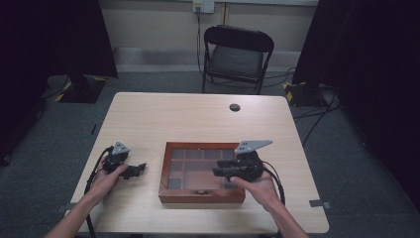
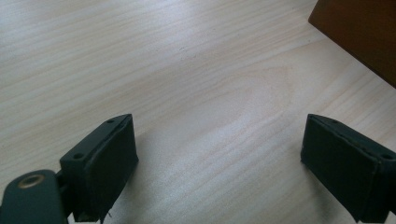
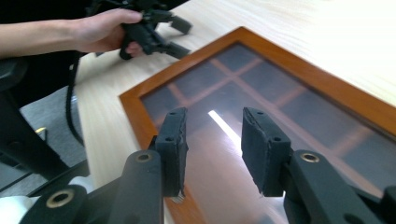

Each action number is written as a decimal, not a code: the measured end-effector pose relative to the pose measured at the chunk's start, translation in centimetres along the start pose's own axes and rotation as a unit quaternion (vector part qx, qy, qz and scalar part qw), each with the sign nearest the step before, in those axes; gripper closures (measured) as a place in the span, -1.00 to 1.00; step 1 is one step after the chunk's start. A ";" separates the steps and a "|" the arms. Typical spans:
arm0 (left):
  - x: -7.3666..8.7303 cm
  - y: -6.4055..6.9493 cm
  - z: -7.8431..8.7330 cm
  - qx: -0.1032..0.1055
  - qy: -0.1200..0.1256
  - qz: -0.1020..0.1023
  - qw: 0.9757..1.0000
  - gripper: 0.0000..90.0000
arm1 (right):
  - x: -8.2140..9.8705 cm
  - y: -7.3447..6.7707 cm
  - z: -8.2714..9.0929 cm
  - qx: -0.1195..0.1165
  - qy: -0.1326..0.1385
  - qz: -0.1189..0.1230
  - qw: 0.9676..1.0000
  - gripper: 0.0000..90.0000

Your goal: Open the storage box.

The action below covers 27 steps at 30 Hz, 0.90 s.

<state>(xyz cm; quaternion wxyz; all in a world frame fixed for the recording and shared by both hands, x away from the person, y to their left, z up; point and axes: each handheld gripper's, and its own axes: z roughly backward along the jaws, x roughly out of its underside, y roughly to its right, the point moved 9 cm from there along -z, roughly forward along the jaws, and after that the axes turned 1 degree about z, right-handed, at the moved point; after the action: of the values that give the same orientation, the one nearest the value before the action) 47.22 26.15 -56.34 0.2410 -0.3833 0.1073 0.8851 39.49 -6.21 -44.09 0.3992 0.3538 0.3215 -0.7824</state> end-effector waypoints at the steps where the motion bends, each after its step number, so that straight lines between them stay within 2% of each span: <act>1: 0.0 0.0 0.0 0.000 0.000 0.000 1.000 -0.78 | 0.0 0.0 0.0 0.000 0.000 0.000 1.000 0.36; 4: 0.0 0.0 0.0 0.000 0.000 0.000 1.000 -0.78 | 0.4 -1.3 -1.3 -0.020 -0.015 0.012 1.000 0.39; 12: 0.0 0.0 0.0 0.001 0.000 0.000 1.000 -0.78 | 2.0 -2.8 -2.7 -0.047 -0.041 0.028 0.998 0.53; 14: 0.0 0.0 0.0 0.001 0.000 0.000 1.000 -0.78 | 2.2 -3.0 -2.8 -0.048 -0.044 0.028 0.997 0.55; 17: 0.0 0.0 0.0 0.001 0.000 0.000 1.000 -0.78 | 3.0 -3.4 -3.6 -0.057 -0.064 0.039 0.996 0.65; 21: 0.0 0.0 0.0 0.001 0.000 0.000 1.000 -0.78 | 3.2 -3.7 -4.1 -0.066 -0.069 0.042 0.994 0.74; 22: 0.0 0.0 0.0 0.001 0.000 0.000 1.000 -0.78 | 3.5 -3.8 -4.4 -0.066 -0.077 0.051 0.994 0.77; 27: 0.0 0.0 0.0 0.001 0.000 0.000 1.000 -0.78 | 3.7 -3.6 -4.7 -0.064 -0.073 0.051 0.994 0.76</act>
<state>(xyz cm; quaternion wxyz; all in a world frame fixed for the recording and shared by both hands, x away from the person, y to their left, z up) 47.23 26.14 -56.35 0.2411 -0.3831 0.1080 0.8851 36.19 -2.27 -48.82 0.4825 0.2854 0.3229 -0.7625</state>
